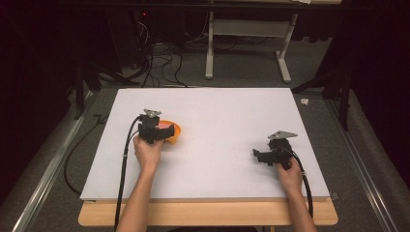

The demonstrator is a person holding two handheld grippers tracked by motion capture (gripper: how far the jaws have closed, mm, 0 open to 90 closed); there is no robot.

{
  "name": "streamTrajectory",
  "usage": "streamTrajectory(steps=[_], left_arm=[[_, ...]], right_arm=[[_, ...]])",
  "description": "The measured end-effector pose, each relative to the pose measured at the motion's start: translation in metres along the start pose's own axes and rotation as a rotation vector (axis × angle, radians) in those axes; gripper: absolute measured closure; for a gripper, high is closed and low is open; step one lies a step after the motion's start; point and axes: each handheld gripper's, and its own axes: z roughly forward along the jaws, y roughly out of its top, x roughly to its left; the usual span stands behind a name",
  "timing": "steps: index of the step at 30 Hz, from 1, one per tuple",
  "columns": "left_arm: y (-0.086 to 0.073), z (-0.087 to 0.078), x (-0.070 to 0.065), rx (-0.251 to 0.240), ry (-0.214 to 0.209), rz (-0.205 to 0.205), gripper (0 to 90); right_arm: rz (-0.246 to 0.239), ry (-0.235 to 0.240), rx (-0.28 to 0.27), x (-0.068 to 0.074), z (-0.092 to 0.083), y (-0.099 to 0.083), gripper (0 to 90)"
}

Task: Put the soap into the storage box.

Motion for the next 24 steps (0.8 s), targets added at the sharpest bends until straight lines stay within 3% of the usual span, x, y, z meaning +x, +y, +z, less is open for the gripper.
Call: streamTrajectory(steps=[11,24], left_arm=[[-0.001,-0.02,-0.008,-0.04,-0.061,0.067,18.4],[-0.009,-0.042,-0.011,-0.072,-0.127,0.091,18.8]], right_arm=[[-0.003,-0.001,-0.001,0.0,0.0,0.0,14.8],[-0.002,-0.001,-0.001,0.0,0.0,0.0,14.8]])
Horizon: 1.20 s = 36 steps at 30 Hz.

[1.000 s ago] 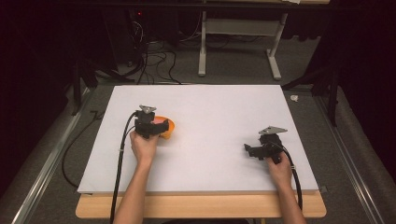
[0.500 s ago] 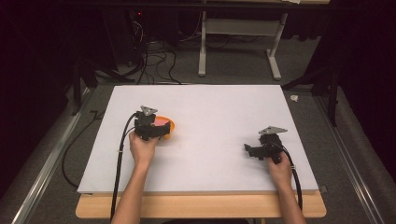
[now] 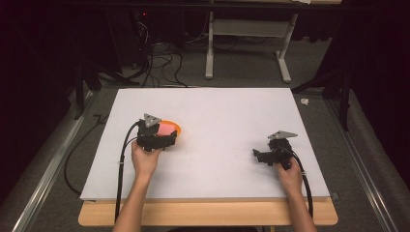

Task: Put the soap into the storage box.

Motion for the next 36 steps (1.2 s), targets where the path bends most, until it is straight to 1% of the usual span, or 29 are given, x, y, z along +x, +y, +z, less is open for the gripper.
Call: streamTrajectory(steps=[3,7,10,20,29,33,36], left_arm=[[0.0,-0.004,-0.003,0.002,-0.008,0.02,18.7],[-0.001,-0.009,-0.009,-0.006,-0.029,0.038,18.7],[-0.003,-0.013,-0.013,-0.018,-0.054,0.041,18.8],[-0.008,-0.022,-0.018,-0.039,-0.088,0.043,18.9],[-0.013,-0.028,-0.023,-0.041,-0.116,0.061,19.0],[-0.016,-0.029,-0.024,-0.044,-0.126,0.059,19.0],[-0.017,-0.031,-0.025,-0.045,-0.141,0.059,18.9]], right_arm=[[-0.001,0.0,0.0,0.0,0.0,0.0,14.8],[0.0,0.0,0.0,0.0,0.0,0.0,14.8],[0.0,0.0,0.0,0.0,0.0,0.0,14.8],[0.0,0.0,0.0,0.0,0.0,0.0,14.8],[0.003,0.001,0.001,0.0,0.0,0.0,14.8],[0.003,0.001,0.001,0.0,0.0,0.0,14.8],[0.003,0.001,0.001,0.0,0.0,0.0,14.8]])
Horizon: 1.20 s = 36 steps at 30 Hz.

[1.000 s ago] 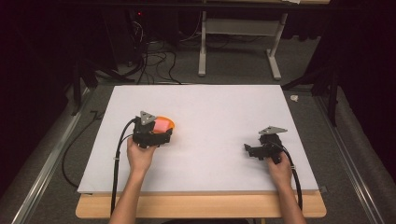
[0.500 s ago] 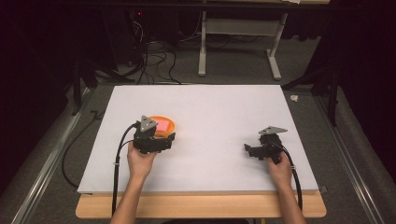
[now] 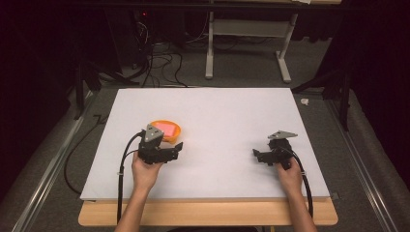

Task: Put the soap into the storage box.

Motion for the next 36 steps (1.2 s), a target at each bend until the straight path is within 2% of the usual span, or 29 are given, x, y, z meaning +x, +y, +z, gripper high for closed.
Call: streamTrajectory(steps=[15,36], left_arm=[[-0.005,-0.005,-0.011,0.0,-0.043,0.018,18.8],[-0.012,0.0,-0.026,0.01,-0.099,0.031,18.7]], right_arm=[[0.0,0.0,0.0,0.0,0.0,0.0,14.8],[-0.001,0.0,0.0,0.0,0.0,0.0,14.8]])
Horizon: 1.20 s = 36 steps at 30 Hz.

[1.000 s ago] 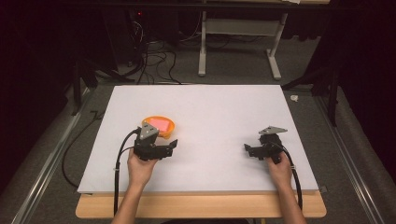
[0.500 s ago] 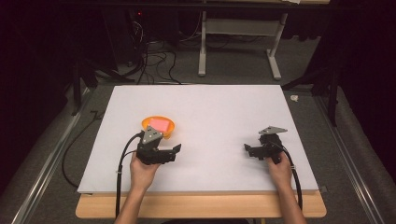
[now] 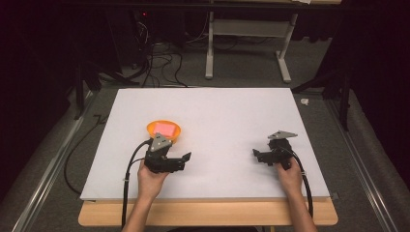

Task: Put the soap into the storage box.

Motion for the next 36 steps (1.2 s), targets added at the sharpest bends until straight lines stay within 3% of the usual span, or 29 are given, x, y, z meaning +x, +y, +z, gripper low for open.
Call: streamTrajectory(steps=[16,36], left_arm=[[-0.002,0.017,-0.016,0.018,-0.041,0.029,19.3],[-0.007,0.041,-0.02,0.06,-0.084,0.038,19.9]], right_arm=[[-0.002,0.0,-0.001,0.0,0.0,0.0,14.8],[0.002,0.0,-0.001,0.0,0.0,0.0,14.8]])
